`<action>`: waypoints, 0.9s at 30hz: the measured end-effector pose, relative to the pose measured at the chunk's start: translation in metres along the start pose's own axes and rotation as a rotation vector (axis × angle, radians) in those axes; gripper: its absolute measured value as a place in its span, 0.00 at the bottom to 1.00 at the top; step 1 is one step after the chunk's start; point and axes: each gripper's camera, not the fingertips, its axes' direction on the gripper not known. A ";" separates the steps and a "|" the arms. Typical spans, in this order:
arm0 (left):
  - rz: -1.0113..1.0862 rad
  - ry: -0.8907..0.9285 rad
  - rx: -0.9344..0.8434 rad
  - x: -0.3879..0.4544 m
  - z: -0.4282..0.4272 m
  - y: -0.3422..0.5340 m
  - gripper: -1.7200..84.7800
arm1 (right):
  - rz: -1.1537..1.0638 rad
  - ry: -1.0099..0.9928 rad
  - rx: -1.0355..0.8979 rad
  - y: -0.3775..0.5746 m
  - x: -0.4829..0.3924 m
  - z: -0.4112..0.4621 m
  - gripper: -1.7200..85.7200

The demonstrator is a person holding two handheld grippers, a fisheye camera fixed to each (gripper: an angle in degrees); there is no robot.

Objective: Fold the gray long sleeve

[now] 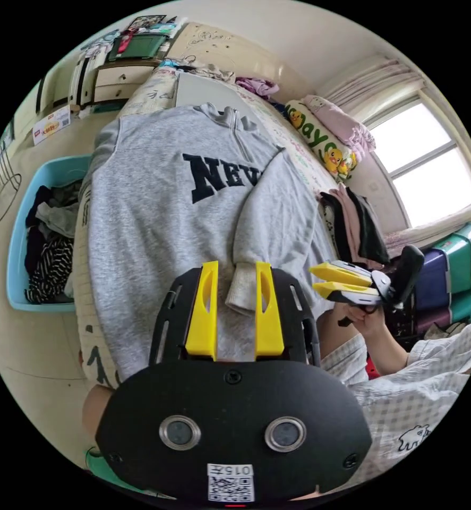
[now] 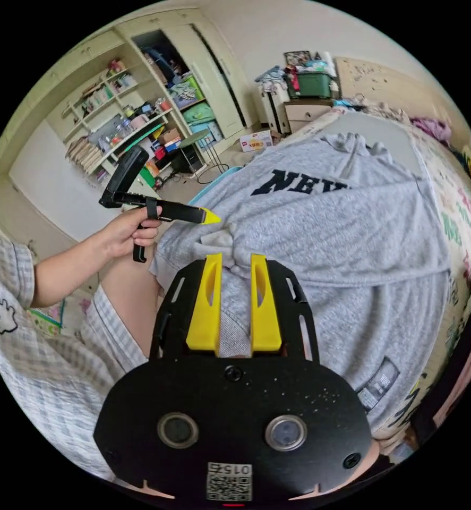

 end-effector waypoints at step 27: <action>0.059 0.138 0.021 -0.111 0.126 0.106 0.06 | 0.063 -0.063 -0.351 -0.009 0.029 0.034 0.06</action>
